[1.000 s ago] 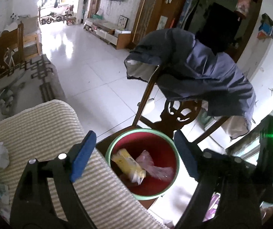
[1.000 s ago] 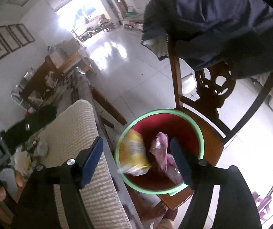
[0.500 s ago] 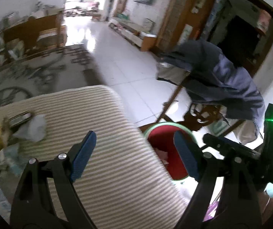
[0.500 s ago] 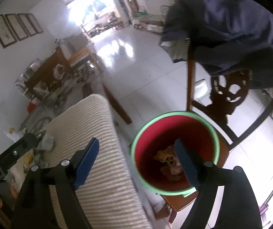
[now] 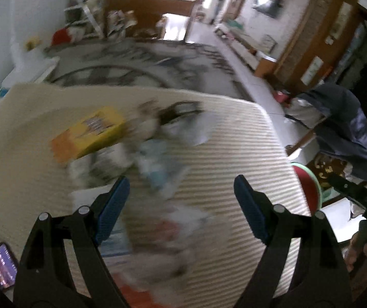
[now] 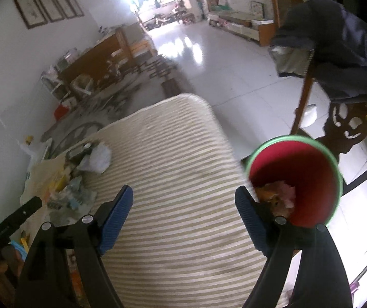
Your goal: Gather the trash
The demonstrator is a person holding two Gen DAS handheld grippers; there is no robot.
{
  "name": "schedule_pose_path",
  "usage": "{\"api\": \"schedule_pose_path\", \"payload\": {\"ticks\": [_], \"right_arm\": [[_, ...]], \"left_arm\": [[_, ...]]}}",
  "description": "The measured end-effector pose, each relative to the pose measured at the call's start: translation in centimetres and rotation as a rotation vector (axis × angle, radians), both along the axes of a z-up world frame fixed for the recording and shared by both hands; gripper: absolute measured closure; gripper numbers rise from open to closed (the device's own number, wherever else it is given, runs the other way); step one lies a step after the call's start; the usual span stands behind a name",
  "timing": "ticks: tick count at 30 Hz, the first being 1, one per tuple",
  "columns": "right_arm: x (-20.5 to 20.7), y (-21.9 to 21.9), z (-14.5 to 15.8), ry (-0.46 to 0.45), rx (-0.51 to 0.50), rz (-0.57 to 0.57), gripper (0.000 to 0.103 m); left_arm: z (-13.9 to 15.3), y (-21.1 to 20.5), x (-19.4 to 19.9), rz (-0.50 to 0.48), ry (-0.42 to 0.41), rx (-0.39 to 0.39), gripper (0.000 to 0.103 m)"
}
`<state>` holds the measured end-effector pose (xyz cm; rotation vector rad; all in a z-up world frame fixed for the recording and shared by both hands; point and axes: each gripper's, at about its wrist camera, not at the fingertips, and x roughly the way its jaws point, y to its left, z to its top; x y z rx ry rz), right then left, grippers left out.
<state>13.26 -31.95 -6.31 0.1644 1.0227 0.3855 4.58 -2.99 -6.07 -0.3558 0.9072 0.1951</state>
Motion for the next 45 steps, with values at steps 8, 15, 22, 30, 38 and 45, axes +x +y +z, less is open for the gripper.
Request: {"api": "schedule_pose_path", "payload": {"ticks": [8,15,22,30,38,45], "right_arm": [[-3.7,8.0,-0.4,0.0,-0.036,0.101,0.024],[-5.7,10.4,-0.6,0.019,-0.037,0.102,0.023],[-6.6,12.2,-1.1,0.046,-0.055,0.124,0.017],[-3.5,19.6,-3.4,0.108,-0.186,0.439,0.016],[-3.8,25.4,-9.1,0.224,-0.345,0.708,0.022],[-3.7,26.0,-10.3,0.23,-0.356,0.69,0.022]], "left_arm": [[-3.6,6.2,-3.2,0.033,0.11,-0.027,0.022],[-8.3,7.5,-2.7,-0.056,0.235,-0.132,0.022],[-8.8,7.9,-2.9,-0.124,0.234,-0.167,0.038],[-7.5,9.1,-3.9,-0.137,0.209,-0.085,0.038],[-8.0,9.8,-5.0,-0.111,0.222,-0.1,0.038],[-8.7,10.1,-5.2,-0.092,0.24,-0.127,0.038]]}}
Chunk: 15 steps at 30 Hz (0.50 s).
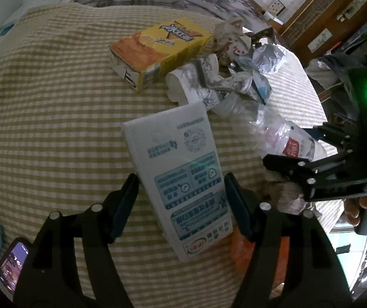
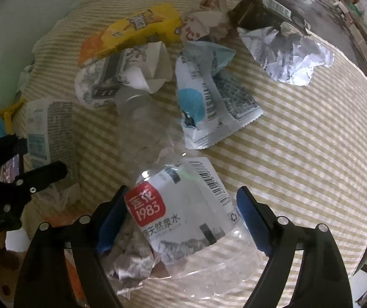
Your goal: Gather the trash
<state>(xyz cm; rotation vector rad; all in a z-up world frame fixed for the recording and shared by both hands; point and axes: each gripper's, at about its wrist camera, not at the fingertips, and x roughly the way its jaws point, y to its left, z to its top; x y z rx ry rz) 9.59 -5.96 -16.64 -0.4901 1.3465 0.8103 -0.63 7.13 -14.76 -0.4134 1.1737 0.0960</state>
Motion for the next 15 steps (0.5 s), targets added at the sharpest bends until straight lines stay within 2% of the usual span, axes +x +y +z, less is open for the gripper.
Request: {"api": "schedule_pose_path", "payload": {"ticks": [6,9,15], "right_arm": [[-0.7,-0.7,0.3,-0.057,0.027,-0.022,0.031],[-1.2,-1.6,0.8,-0.089,0.046,-0.034,0.039],[-1.1,-3.9,2.1,-0.104,0.114,-0.109,0.04]], "left_arm": [[-0.4,-0.5,0.0,-0.019,0.013,0.018,0.036],[-0.3,-1.1,0.4,-0.04,0.007,0.04,0.042],[0.9,-1.5,0.4,-0.042,-0.035,0.066,0.043]]}}
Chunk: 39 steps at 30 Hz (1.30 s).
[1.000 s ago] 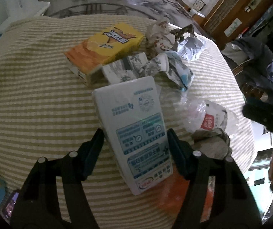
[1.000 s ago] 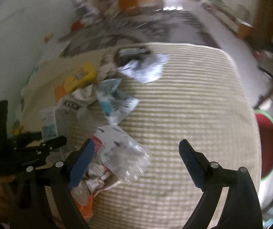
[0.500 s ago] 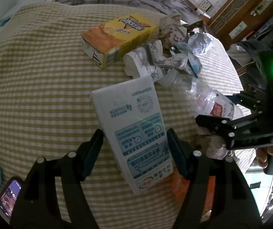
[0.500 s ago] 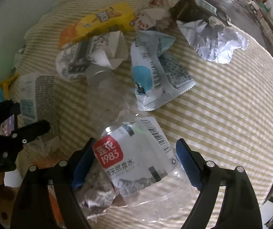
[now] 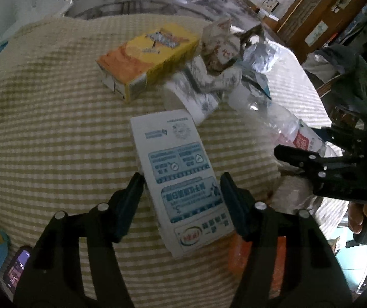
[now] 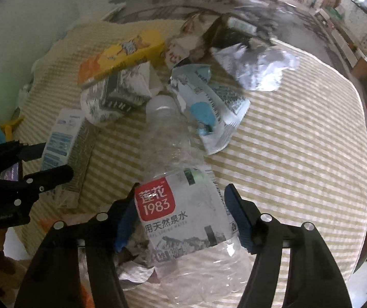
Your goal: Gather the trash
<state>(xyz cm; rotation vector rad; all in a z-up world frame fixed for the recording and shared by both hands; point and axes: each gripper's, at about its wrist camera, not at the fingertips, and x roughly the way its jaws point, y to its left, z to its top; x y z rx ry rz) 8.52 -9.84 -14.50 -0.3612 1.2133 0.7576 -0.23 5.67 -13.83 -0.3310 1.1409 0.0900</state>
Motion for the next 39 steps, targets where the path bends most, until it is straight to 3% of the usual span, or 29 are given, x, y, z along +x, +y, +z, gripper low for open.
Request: {"api": "schedule_pose_path", "payload": {"ticks": [7,8,9,10,14,17,19,22,25,32,35,39], "right_arm": [[-0.1,-3.6,4.8,-0.06,0.146,-0.122,0.04],[0.0,-3.8,5.5,-0.068,0.166,-0.144,0.04],[0.1,-4.7,6.3,-0.08,0.191,-0.176,0.04],[-0.1,-5.1,6.7,-0.09,0.206,-0.203,0.04],[-0.2,-7.1,8.3,-0.104,0.28,-0.337,0.04],[0.2,-8.3,8.3,-0.098,0.279,-0.374,0.04],[0.4,-9.1,8.2,-0.089,0.267,-0.393,0.04],[0.4,-10.3,7.7,-0.07,0.269,-0.433,0.04],[0.1,-10.9,6.9,-0.044,0.265,-0.458,0.04],[0.0,-11.4,6.2,-0.01,0.268,-0.458,0.04],[-0.1,-11.4,6.2,-0.011,0.268,-0.45,0.04],[-0.1,-11.8,5.8,0.001,0.268,-0.453,0.04]], "left_arm": [[3.3,-0.2,0.0,0.023,-0.108,0.041,0.045],[3.8,-0.2,0.1,0.027,-0.12,0.04,0.048],[4.3,-0.4,0.2,0.029,-0.136,0.042,0.059],[4.7,-0.5,0.3,0.026,-0.145,0.047,0.078],[6.4,-1.1,1.2,0.021,-0.195,0.043,0.082],[7.0,-1.6,1.4,0.007,-0.206,0.048,0.082],[7.0,-1.6,1.4,0.014,-0.204,0.05,0.079],[6.2,-1.2,1.2,0.037,-0.181,0.037,0.058],[5.3,-0.1,0.5,0.083,-0.147,0.041,0.048],[2.3,1.5,-0.4,0.179,-0.037,-0.068,0.04],[1.4,1.3,-0.4,0.163,0.002,-0.05,0.03],[0.1,0.4,-0.6,0.112,0.051,-0.018,0.03]]}}
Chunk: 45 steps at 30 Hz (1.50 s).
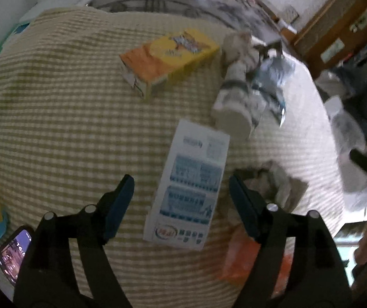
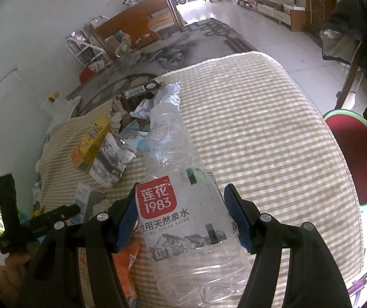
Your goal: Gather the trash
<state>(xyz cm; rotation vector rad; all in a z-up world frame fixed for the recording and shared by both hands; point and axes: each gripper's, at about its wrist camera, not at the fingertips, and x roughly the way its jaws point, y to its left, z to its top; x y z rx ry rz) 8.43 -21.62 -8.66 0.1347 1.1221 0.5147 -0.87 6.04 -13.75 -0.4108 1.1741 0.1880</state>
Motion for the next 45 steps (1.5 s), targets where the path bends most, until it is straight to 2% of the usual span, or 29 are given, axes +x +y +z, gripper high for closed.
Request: {"api": "schedule_pose_path", "payload": {"ticks": [4,6,9,13,17,23,27,32,39,45], "right_arm": [[0.1,-0.3,-0.2,0.007,0.004,-0.005,0.04],[0.1,-0.4,-0.2,0.006,0.005,-0.005,0.04],[0.1,-0.5,0.0,-0.005,0.009,-0.004,0.04],[0.4,-1.0,0.4,-0.023,0.019,-0.014,0.04],[0.8,-1.8,1.0,-0.041,0.023,-0.023,0.04],[1.6,-3.7,2.1,-0.073,0.015,-0.031,0.04],[2.1,-5.8,2.6,-0.092,0.017,-0.045,0.04],[3.2,-9.0,2.6,-0.091,0.031,-0.076,0.04],[5.6,-13.4,1.5,-0.044,0.062,-0.116,0.04],[7.0,-16.4,1.4,-0.047,0.066,-0.133,0.04]], "left_arm": [[-1.1,-1.1,0.1,-0.035,0.025,0.032,0.03],[-1.6,-1.5,0.2,-0.054,0.041,0.044,0.049],[-1.3,-1.3,0.1,-0.04,0.029,0.042,0.049],[0.8,-1.0,0.0,0.002,-0.043,0.069,0.049],[4.1,-1.6,0.7,0.029,-0.157,0.099,0.049],[8.3,-6.1,3.4,-0.047,-0.289,0.138,0.049],[9.7,-9.6,5.5,-0.108,-0.329,0.162,0.049],[9.9,-12.5,7.2,-0.151,-0.345,0.152,0.049],[9.3,-17.5,9.8,-0.205,-0.321,0.109,0.049],[8.7,-21.3,11.5,-0.236,-0.3,0.09,0.049]]}}
